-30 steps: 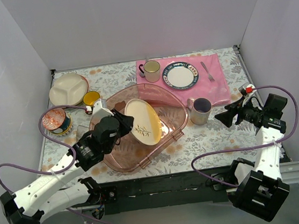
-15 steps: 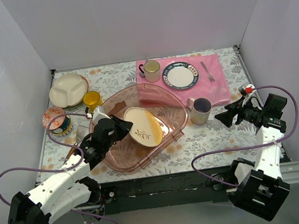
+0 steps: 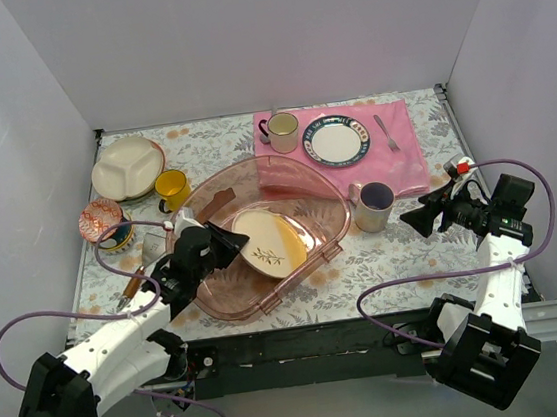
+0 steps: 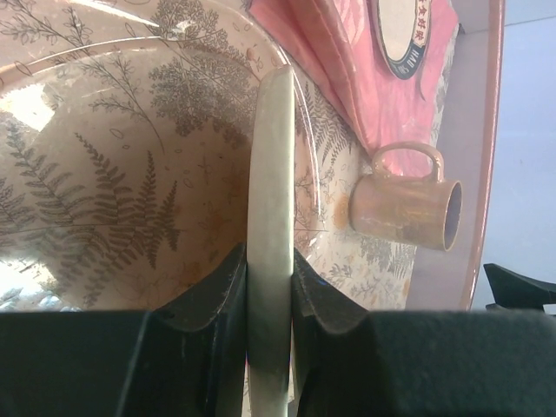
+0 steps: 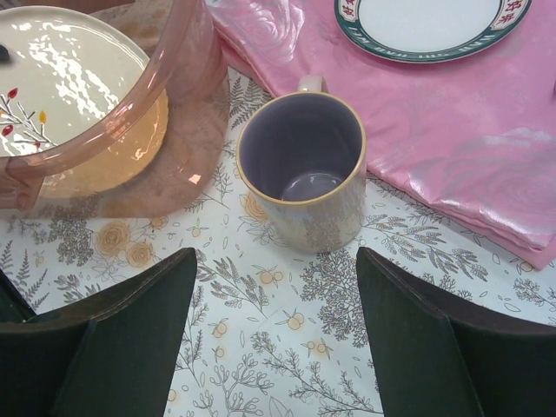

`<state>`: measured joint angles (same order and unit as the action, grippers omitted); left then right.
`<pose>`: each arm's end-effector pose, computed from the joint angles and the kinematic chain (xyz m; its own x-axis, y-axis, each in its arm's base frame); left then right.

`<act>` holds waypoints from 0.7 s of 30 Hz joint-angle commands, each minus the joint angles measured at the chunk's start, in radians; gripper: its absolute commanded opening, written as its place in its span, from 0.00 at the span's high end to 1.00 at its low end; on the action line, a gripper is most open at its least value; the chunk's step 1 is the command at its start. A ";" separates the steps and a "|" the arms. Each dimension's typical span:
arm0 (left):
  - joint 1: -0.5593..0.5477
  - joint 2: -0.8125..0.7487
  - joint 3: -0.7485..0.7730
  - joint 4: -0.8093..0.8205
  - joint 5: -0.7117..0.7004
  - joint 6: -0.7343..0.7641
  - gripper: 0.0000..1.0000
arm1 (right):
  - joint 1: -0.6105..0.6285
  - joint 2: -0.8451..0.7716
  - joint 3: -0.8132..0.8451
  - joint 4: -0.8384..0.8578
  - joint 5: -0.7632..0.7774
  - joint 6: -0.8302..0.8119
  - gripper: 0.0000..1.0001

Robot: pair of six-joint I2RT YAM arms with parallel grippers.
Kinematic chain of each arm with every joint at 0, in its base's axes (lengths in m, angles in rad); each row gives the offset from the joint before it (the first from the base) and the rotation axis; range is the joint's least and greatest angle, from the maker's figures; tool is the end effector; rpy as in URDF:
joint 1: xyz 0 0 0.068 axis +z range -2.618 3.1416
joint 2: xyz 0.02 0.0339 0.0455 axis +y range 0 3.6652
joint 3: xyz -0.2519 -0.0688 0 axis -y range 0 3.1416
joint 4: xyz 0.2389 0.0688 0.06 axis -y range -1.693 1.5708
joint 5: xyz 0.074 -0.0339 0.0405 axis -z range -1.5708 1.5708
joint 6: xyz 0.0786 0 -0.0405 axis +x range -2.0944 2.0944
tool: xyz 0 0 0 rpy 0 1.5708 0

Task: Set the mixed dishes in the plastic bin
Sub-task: Place the plate in the plastic bin.

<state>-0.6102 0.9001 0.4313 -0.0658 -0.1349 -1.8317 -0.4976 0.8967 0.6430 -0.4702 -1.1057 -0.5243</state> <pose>0.1981 -0.1256 0.1790 -0.3493 -0.9240 0.1558 -0.5254 0.0555 -0.8490 0.2013 -0.0294 0.2361 -0.3164 -0.0836 -0.9449 -0.6154 0.7761 0.1374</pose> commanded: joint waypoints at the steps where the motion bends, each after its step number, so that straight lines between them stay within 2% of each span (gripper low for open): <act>1: 0.012 0.008 0.023 0.161 0.046 -0.049 1.00 | -0.004 -0.002 0.001 0.005 -0.014 -0.014 0.18; 4: 0.015 0.045 0.032 0.182 0.067 -0.049 1.00 | -0.004 -0.001 0.001 0.007 -0.014 -0.014 0.18; 8: 0.018 0.112 0.052 0.190 0.096 -0.046 0.92 | -0.004 -0.002 0.003 0.005 -0.010 -0.016 0.18; 9: 0.017 0.124 0.053 0.192 0.107 -0.043 0.84 | -0.005 -0.002 0.004 0.005 -0.009 -0.016 0.18; 11: 0.018 0.160 0.058 0.198 0.116 -0.043 0.77 | -0.006 -0.002 0.004 0.004 -0.009 -0.017 0.18; 12: 0.018 0.169 0.061 0.202 0.121 -0.038 0.69 | -0.006 -0.004 0.003 0.005 -0.009 -0.017 0.18; 17: 0.021 0.247 0.080 0.213 0.167 -0.018 0.52 | -0.007 -0.002 0.003 0.002 -0.008 -0.020 0.18; 21: 0.027 0.290 0.087 0.225 0.190 -0.009 0.44 | -0.009 0.001 0.004 0.002 -0.006 -0.022 0.18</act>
<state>-0.5915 1.1725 0.4664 0.0887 -0.0025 -1.8530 -0.4984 0.8967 0.6430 -0.4706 -1.1027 -0.5293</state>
